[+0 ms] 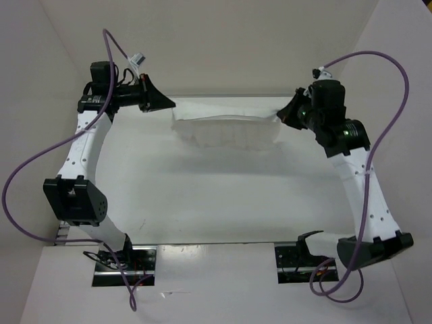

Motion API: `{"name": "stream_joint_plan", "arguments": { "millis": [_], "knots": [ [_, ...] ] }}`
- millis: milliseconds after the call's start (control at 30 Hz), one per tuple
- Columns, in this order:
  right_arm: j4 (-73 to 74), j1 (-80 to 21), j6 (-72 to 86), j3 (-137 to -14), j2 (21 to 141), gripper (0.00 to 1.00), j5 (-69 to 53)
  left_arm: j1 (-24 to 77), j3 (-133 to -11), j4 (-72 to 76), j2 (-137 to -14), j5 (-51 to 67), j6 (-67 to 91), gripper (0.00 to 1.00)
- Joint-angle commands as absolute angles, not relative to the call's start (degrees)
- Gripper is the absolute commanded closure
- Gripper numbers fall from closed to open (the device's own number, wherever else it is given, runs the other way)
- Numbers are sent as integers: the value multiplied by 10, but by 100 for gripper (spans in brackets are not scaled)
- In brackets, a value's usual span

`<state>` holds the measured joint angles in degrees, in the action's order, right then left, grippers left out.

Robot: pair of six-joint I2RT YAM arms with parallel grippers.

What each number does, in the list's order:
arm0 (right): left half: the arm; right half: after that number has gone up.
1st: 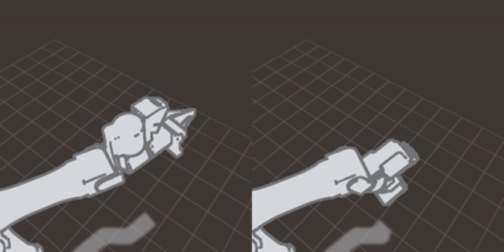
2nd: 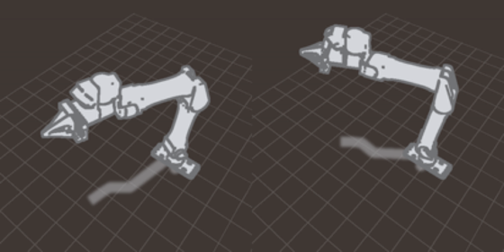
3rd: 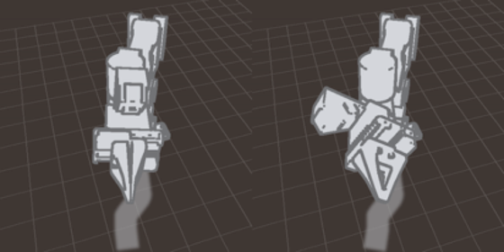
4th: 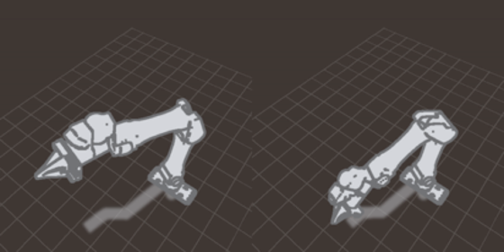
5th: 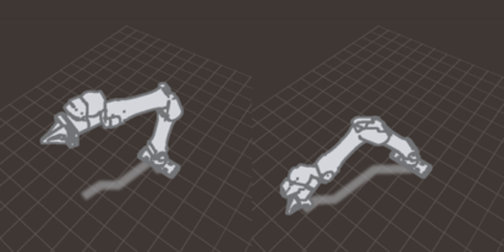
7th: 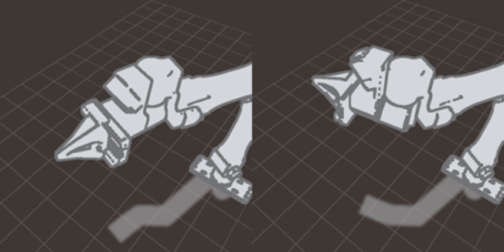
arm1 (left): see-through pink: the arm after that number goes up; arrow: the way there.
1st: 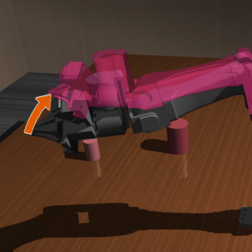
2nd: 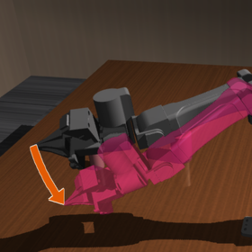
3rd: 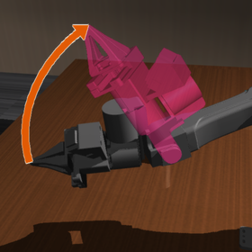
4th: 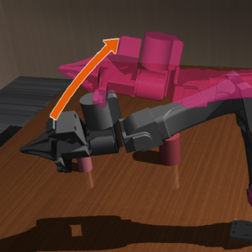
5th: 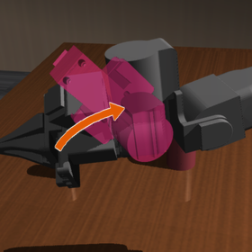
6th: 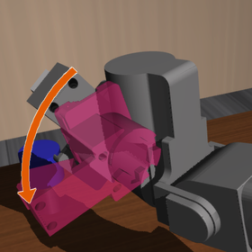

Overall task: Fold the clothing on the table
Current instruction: Flatten the skirt out

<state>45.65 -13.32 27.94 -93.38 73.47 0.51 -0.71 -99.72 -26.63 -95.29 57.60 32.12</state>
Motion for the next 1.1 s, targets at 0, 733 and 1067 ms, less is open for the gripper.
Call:
{"name": "stream_joint_plan", "arguments": {
  "millis": [0, 733, 1067],
  "knots": [
    [477, -106, 249, -925, 605, 100, 40, -41, -1003, -249, -860, 631, 300, 100],
    [370, -11, 196, -1210, 925, 100, 9, -74, -1495, -274, -1246, 600, 416, 97],
    [376, -11, 237, -842, 811, 100, -89, -84, -1020, -221, -1108, 570, 359, 90]
  ]
}}
